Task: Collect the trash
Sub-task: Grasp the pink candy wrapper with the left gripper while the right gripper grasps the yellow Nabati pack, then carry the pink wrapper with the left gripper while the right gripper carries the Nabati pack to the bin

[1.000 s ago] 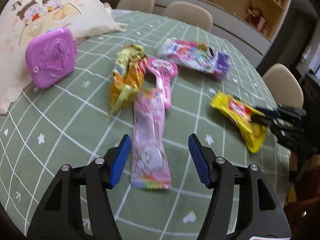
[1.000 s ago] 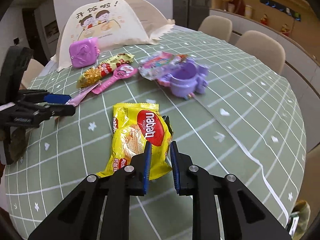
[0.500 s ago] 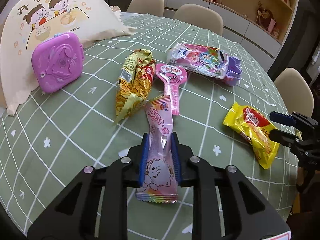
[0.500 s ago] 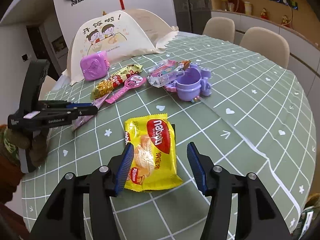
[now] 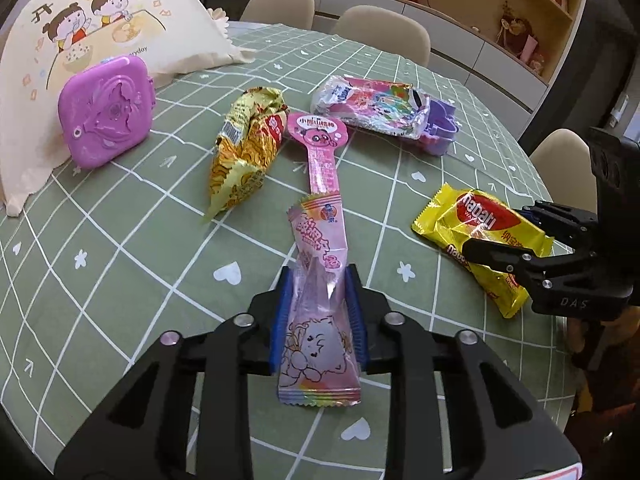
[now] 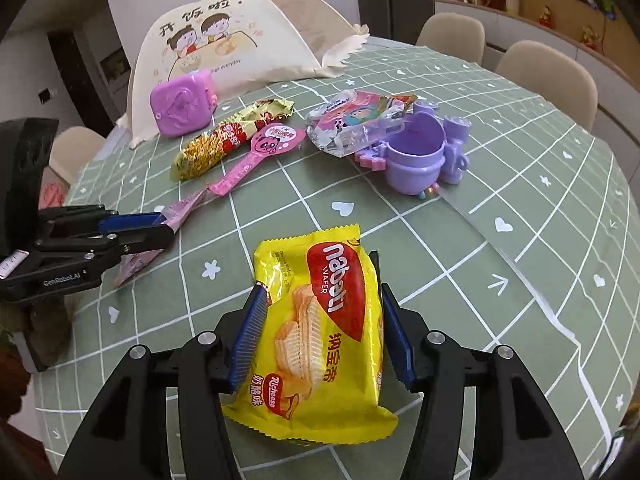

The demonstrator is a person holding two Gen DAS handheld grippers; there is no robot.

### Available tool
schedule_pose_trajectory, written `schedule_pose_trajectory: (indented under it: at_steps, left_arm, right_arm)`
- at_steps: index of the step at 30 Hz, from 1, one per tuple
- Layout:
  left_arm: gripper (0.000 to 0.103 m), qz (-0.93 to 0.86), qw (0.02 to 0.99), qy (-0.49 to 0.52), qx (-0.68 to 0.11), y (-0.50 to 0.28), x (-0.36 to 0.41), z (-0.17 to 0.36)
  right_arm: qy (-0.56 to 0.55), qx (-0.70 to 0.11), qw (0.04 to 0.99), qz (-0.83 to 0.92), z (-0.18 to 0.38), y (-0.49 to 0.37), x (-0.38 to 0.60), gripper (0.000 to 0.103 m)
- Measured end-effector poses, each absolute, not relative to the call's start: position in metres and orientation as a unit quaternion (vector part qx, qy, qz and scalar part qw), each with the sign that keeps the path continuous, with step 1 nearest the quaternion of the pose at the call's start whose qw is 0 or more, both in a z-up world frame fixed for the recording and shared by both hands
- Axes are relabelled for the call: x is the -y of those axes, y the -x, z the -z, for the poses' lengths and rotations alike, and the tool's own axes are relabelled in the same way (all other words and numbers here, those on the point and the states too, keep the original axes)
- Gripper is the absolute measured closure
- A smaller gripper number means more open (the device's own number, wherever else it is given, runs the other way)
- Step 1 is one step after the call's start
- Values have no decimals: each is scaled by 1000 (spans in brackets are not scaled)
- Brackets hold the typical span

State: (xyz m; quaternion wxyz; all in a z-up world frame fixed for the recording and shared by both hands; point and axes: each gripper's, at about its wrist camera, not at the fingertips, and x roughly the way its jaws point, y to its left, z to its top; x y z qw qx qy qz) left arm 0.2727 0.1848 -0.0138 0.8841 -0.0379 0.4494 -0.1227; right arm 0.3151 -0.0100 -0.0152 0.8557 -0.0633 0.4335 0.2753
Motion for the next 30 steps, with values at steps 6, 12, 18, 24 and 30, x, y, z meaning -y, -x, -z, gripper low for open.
schedule_pose_trajectory:
  at_steps: [6, 12, 18, 24, 30]
  left_arm:
    - [72, 122, 884, 36, -451, -272, -182, 14]
    - [80, 117, 882, 35, -455, -275, -177, 13]
    - [92, 116, 887, 34, -445, -273, -163, 0]
    - [93, 139, 896, 33, -420, -268, -125, -23]
    - [93, 185, 895, 22, -404, -265, -65, -36]
  right_arm:
    - [71, -440, 850, -280, 14, -311, 13, 49]
    - [73, -410, 868, -269, 0, -295, 27, 91]
    - [71, -379, 886, -258, -20, -279, 51, 95]
    - [51, -348, 905, -239, -37, -265, 93, 95]
    - [34, -321, 924, -203, -49, -245, 146, 95]
